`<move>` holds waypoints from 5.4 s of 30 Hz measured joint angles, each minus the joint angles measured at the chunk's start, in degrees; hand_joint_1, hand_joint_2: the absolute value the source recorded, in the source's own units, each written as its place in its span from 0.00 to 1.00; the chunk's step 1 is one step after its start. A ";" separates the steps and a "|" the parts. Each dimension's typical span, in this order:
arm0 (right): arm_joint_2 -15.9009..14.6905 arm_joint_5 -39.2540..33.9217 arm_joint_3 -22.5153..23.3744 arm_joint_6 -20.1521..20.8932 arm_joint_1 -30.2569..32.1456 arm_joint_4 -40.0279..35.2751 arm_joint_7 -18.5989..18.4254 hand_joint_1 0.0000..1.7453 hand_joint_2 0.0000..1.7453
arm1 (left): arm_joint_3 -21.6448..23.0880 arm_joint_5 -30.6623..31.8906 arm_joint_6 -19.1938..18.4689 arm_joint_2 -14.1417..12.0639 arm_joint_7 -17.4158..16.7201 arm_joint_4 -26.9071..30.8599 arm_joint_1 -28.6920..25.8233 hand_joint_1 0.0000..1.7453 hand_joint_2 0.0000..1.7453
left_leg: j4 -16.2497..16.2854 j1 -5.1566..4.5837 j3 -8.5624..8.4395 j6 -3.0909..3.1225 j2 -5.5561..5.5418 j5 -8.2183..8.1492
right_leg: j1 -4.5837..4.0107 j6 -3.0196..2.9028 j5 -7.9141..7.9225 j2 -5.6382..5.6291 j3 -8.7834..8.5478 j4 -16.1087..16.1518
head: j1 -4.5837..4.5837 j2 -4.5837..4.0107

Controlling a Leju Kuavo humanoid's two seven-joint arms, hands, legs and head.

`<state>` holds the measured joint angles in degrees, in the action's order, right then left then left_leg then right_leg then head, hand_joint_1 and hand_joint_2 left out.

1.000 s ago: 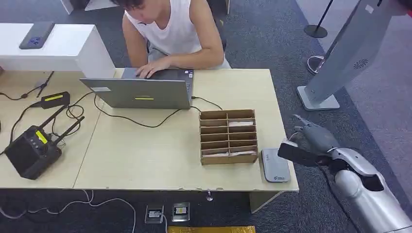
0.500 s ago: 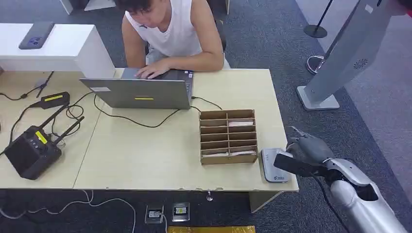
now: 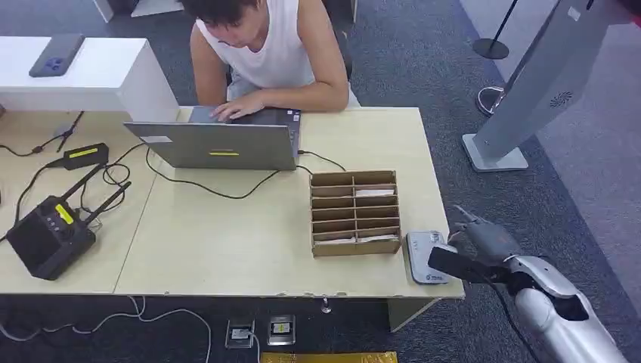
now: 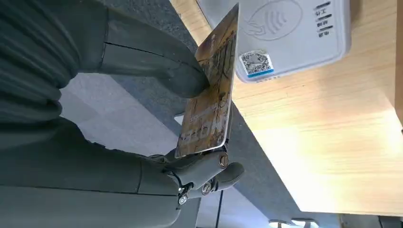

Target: Pass the card to the sensor for recognition and then transmit it.

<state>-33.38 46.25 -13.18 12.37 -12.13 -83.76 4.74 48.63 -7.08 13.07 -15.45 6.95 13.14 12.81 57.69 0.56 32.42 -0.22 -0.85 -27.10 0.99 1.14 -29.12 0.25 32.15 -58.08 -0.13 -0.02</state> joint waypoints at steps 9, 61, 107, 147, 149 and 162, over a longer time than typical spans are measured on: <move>1.25 0.44 0.59 0.07 1.50 0.00 0.15 1.00 1.00 | 0.00 0.31 -0.09 0.24 -0.02 0.00 0.03 0.00 1.00 | 0.00 0.00 -0.03 0.00 0.02 0.00 | 0.00 -0.02 -0.01 -0.04 -0.01 0.00 | 0.00 0.00; 1.40 8.35 4.52 -15.09 -17.20 0.13 4.90 1.00 1.00 | -0.20 6.29 -1.20 0.66 -0.20 0.00 2.58 0.00 1.00 | 0.00 -0.02 -0.02 0.00 0.20 0.02 | 0.01 -0.02 0.08 -0.19 -0.03 -0.03 | 0.04 0.00; 16.26 5.88 -5.12 -33.75 -37.68 40.57 9.99 0.00 1.00 | -2.08 9.84 -2.91 0.55 -0.44 0.07 4.82 0.00 1.00 | 0.01 0.05 0.12 -0.04 0.03 0.06 | -0.05 -0.04 0.08 -0.02 0.08 -0.06 | 0.02 0.00; 11.21 -25.79 -0.85 -6.62 -15.37 -4.96 0.87 0.00 1.00 | -5.44 11.32 -4.20 0.26 -0.04 0.02 2.15 0.00 1.00 | 0.01 0.07 0.05 -0.06 0.09 0.04 | -0.06 -0.05 0.07 -0.11 0.10 -0.03 | 0.00 0.00; 11.21 -25.99 -0.63 -6.14 -13.58 -6.10 0.39 0.00 1.00 | -5.55 11.54 -4.22 0.20 -0.04 0.02 2.15 0.00 1.00 | 0.00 0.06 0.06 -0.06 0.09 0.04 | -0.06 -0.06 0.07 -0.11 0.09 -0.03 | 0.00 0.00; 11.34 -26.16 -0.11 -3.54 -5.80 -10.42 -1.70 0.00 1.00 | -6.38 11.89 -4.17 0.20 -0.04 0.02 2.16 0.00 1.00 | 0.00 0.07 0.05 -0.06 0.09 0.04 | -0.06 -0.06 0.07 -0.12 0.09 -0.03 | 0.00 0.00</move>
<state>-22.03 20.09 -13.29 8.83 -17.93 -94.18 3.04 42.25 4.81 8.90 -15.26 6.91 13.16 14.97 57.69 0.62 32.47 -0.28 -0.75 -27.06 0.93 1.08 -29.05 0.13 32.23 -58.11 -0.13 -0.02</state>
